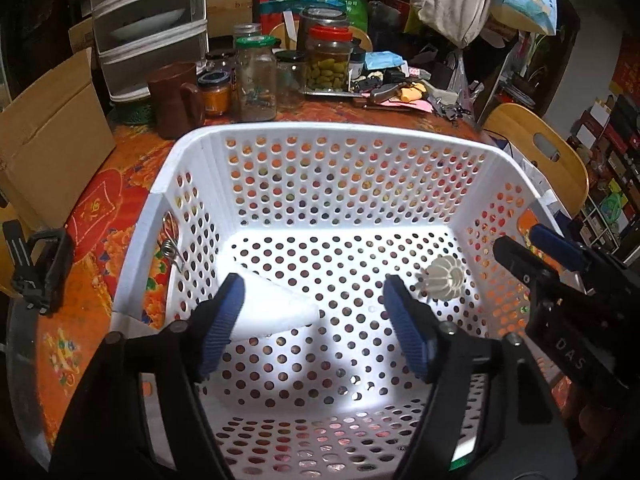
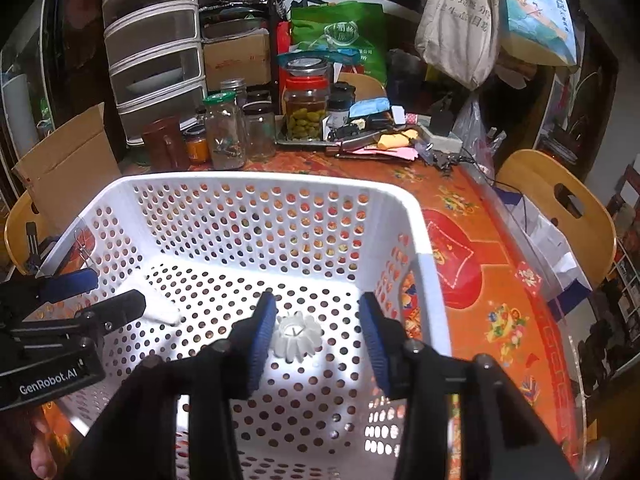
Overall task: Organize soft objects
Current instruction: 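Lift both open tools out of the basket back toward the pile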
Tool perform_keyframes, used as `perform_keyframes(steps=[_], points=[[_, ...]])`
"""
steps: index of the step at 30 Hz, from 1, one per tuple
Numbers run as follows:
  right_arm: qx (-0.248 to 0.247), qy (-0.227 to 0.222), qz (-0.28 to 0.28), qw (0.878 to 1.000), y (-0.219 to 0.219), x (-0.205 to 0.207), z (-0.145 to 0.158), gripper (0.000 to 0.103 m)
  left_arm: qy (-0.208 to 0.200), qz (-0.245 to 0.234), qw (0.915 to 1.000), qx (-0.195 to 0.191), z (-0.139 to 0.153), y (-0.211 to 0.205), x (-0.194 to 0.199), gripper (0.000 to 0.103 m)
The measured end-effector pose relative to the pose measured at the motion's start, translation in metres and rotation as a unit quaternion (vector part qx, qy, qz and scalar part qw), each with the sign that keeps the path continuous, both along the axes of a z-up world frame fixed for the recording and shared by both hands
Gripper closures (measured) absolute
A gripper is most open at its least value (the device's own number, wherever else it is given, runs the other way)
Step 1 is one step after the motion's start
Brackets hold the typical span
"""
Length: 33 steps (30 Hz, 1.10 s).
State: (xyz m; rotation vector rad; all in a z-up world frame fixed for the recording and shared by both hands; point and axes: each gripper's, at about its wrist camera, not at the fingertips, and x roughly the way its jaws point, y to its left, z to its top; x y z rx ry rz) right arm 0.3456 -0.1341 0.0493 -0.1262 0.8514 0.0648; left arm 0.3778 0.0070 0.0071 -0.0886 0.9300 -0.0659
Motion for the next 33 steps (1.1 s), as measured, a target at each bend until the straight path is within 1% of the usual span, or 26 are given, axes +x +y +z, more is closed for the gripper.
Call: perform_keyframes(steps=[2,4,6,7,8,9,12,17,20,22,28,31,33], points=[[-0.002,-0.008,0.001,1.000,0.000,-0.005,0.005,0.047,-0.015,0.005,0.9999,0.007,0.008,0.000,-0.005,0.017],[-0.001,-0.015,0.003,1.000,-0.002,-0.008,0.010,0.038,-0.026,0.007,0.9996,0.002,0.015,0.003,-0.010,0.016],[-0.004,-0.023,0.004,1.000,-0.002,-0.014,0.014,0.035,-0.038,0.006,0.9992,-0.008,0.025,0.007,-0.020,0.014],[-0.006,-0.027,0.006,1.000,-0.003,-0.018,0.017,0.030,-0.044,0.006,0.9990,-0.007,0.029,0.009,-0.025,0.013],[-0.005,-0.031,0.007,0.999,-0.004,-0.021,0.019,0.028,-0.052,0.008,0.9986,-0.003,0.035,0.010,-0.031,0.012],[-0.004,-0.036,0.008,0.999,-0.004,-0.026,0.023,0.027,-0.063,0.008,0.9979,-0.002,0.038,0.012,-0.036,0.012],[-0.003,-0.049,0.012,0.999,-0.006,-0.038,0.030,0.027,-0.085,0.006,0.9964,-0.001,0.052,0.017,-0.060,0.010],[-0.002,-0.074,0.014,0.997,-0.007,-0.068,0.042,0.027,-0.108,0.008,0.9941,0.010,0.064,0.027,-0.104,0.007],[0.002,-0.083,0.019,0.996,-0.009,-0.086,0.045,0.027,-0.117,0.012,0.9930,0.015,0.063,0.032,-0.133,0.006],[0.005,-0.087,0.021,0.996,-0.010,-0.096,0.045,0.027,-0.118,0.011,0.9928,0.012,0.059,0.037,-0.149,0.006],[0.023,-0.091,0.032,0.995,-0.013,-0.134,0.039,0.027,-0.121,0.019,0.9924,0.012,0.041,0.049,-0.197,0.006],[0.033,-0.089,0.046,0.994,-0.012,-0.156,0.031,0.027,-0.121,0.027,0.9921,0.016,0.026,0.052,-0.221,0.006],[0.040,-0.076,0.059,0.995,-0.011,-0.171,0.019,0.027,-0.114,0.032,0.9929,0.013,0.014,0.056,-0.232,0.006]])
